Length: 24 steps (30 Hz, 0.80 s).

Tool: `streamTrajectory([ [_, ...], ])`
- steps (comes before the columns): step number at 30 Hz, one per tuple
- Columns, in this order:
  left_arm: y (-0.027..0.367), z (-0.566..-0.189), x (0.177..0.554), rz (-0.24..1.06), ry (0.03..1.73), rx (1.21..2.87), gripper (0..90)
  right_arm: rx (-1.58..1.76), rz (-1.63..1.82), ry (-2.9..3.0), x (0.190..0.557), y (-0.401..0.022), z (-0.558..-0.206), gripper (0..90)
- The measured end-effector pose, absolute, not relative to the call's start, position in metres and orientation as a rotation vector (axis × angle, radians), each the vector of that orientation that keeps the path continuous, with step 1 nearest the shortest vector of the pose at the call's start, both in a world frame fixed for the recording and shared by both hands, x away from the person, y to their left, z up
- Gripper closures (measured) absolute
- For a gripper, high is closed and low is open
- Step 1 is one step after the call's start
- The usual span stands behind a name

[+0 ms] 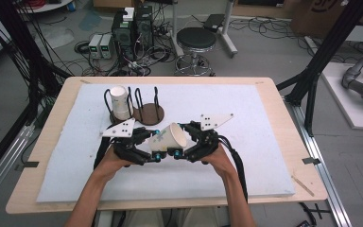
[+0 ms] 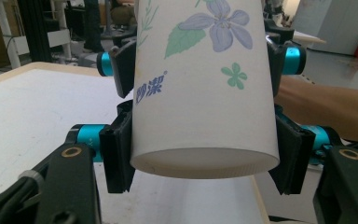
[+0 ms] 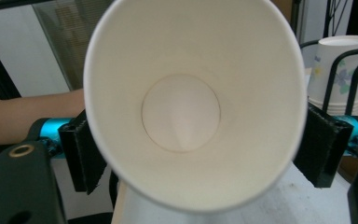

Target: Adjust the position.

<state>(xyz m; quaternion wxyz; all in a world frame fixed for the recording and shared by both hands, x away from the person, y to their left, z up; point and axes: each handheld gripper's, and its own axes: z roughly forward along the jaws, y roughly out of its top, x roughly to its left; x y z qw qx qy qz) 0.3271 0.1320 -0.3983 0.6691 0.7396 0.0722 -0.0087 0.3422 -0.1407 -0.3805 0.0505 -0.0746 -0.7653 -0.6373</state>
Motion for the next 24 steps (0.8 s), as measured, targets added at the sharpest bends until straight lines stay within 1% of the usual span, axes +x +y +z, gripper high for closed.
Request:
streamTrajectory([
  [8, 0.1293, -0.3988, 0.3267, -0.03, 0.155, 1.675, 35.8, -0.223, -1.947, -2.299, 0.3429, -0.1383, -0.3812, 18.5],
  [11, 0.1284, -0.3991, 0.3265, -0.034, 0.159, 1.676, 35.8, -0.21, -1.953, -2.297, 0.3424, -0.1388, -0.3806, 24.5],
  [15, 0.1284, -0.399, 0.3262, -0.035, 0.157, 1.678, 36.1, -0.189, -1.969, -2.292, 0.3418, -0.1389, -0.3798, 28.3],
  [16, 0.1284, -0.399, 0.3262, -0.034, 0.154, 1.681, 36.3, -0.185, -1.963, -2.289, 0.3413, -0.1388, -0.3798, 30.5],
  [24, 0.1288, -0.3985, 0.3254, -0.031, 0.144, 1.681, 36.7, -0.166, -1.984, -2.293, 0.3395, -0.1389, -0.379, 34.4],
])
